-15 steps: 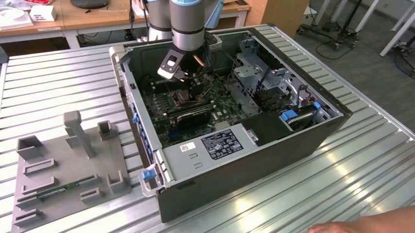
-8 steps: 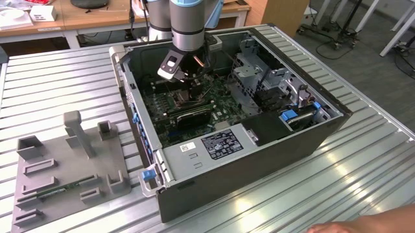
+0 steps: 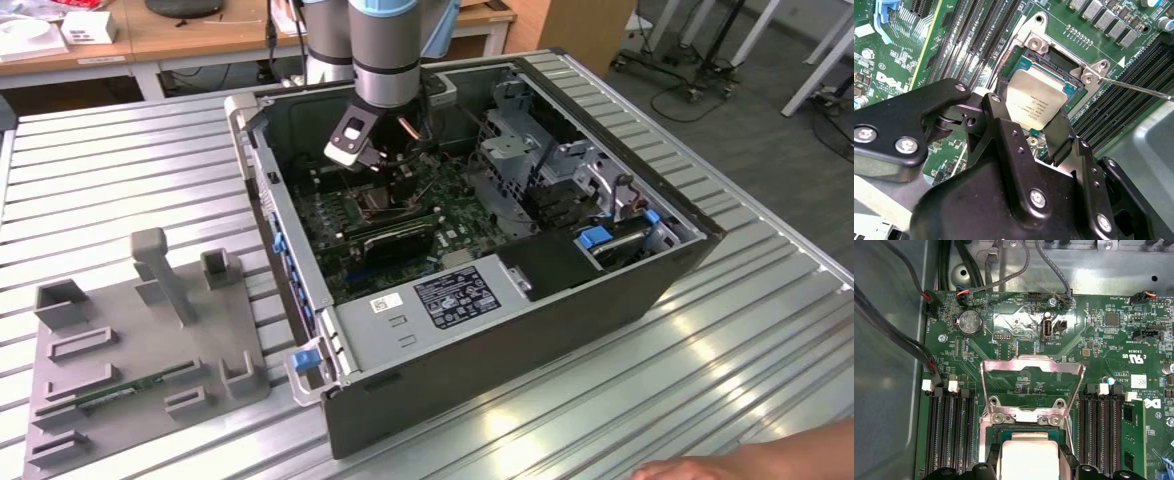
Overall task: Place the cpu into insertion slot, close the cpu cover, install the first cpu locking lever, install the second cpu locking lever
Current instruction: 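Place the cpu into insertion slot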
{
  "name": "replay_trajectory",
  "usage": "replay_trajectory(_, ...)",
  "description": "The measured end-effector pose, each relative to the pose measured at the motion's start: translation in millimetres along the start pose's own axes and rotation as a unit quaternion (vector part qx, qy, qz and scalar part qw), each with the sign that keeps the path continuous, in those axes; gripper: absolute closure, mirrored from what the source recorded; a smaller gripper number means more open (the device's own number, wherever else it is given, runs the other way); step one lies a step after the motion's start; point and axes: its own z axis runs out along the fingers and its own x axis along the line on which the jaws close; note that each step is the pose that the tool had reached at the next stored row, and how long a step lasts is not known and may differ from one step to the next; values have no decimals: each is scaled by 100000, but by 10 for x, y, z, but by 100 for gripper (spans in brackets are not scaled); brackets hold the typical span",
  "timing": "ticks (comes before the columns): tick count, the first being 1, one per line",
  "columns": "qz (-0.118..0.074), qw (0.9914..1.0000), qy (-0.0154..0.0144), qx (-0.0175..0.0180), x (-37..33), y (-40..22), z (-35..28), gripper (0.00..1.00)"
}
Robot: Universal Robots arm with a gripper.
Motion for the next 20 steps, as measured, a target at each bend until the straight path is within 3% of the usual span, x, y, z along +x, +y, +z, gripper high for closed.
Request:
replay_trajectory(5, 87, 100000, 6, -9, 0, 0, 2, 46)
replay_trajectory(13, 1783, 99984, -102, 7, 0, 0, 3, 46)
replay_trajectory(20, 1796, 99984, -102, 4, 3, -15, 3, 46)
